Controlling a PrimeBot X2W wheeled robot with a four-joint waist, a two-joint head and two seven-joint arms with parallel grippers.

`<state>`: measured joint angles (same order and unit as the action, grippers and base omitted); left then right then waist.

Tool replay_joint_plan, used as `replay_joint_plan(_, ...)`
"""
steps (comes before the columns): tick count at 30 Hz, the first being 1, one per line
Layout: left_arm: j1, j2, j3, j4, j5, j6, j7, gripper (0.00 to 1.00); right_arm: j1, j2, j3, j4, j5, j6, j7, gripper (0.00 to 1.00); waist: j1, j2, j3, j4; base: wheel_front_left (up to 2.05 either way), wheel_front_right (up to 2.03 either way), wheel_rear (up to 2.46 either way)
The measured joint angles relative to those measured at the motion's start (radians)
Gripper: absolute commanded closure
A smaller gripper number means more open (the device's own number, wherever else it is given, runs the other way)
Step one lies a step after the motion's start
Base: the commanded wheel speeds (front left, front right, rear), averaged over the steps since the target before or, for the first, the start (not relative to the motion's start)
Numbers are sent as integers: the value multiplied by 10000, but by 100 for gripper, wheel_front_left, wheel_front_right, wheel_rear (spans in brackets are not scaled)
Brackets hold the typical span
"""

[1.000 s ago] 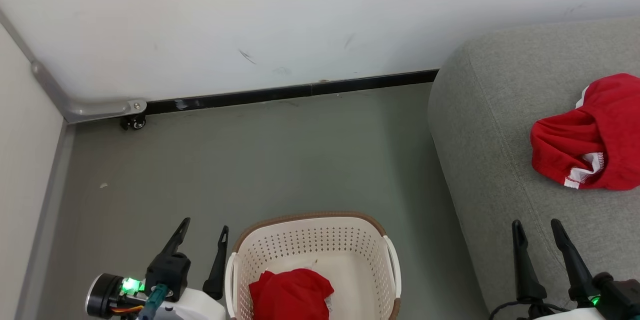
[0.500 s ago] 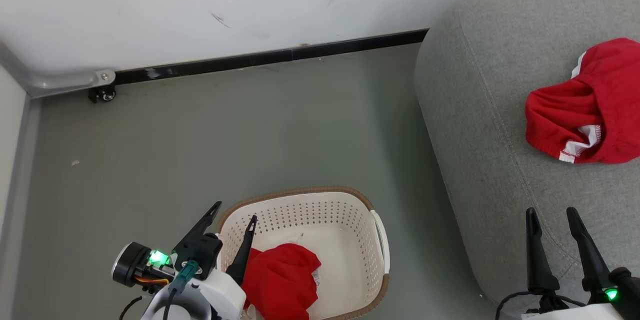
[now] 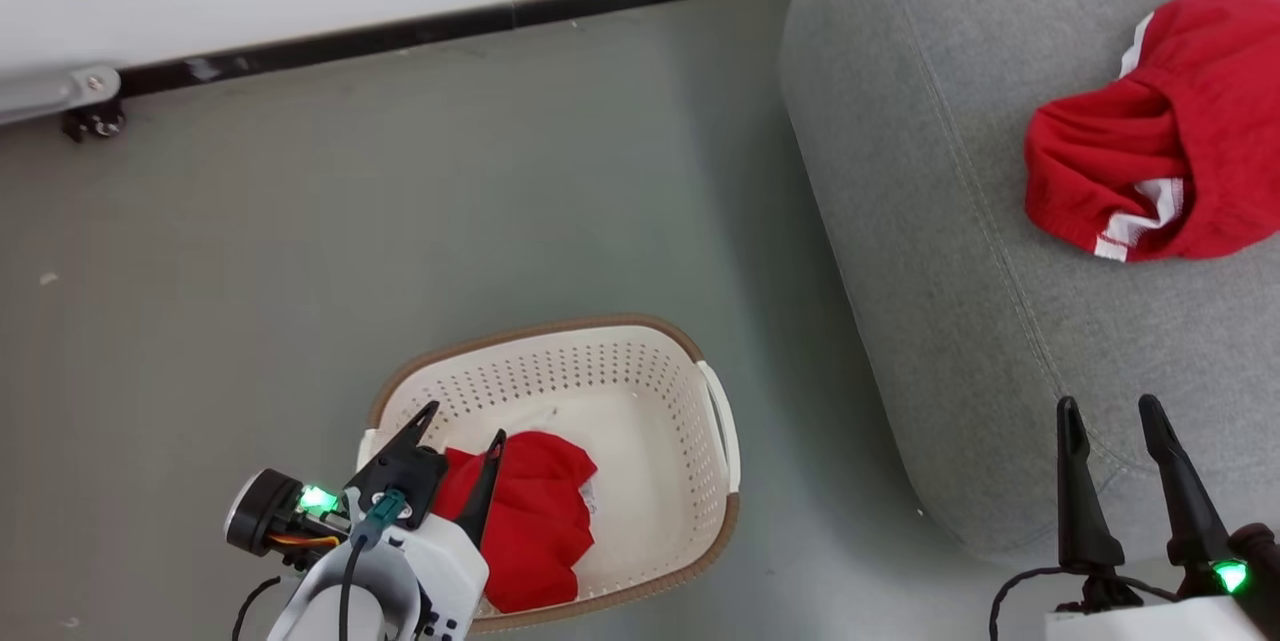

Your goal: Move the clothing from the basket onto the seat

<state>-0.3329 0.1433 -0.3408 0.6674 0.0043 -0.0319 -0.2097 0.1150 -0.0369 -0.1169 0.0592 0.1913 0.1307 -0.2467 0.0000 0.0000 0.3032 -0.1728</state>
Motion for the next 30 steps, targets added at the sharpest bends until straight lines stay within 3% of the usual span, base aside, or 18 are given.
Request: replay_joint_plan(30,-1254,-75,238,2205,-2,161,604,0,-1828,6,734,-194,548,0,-12,0,1,0,2531,-1395,0,0,0)
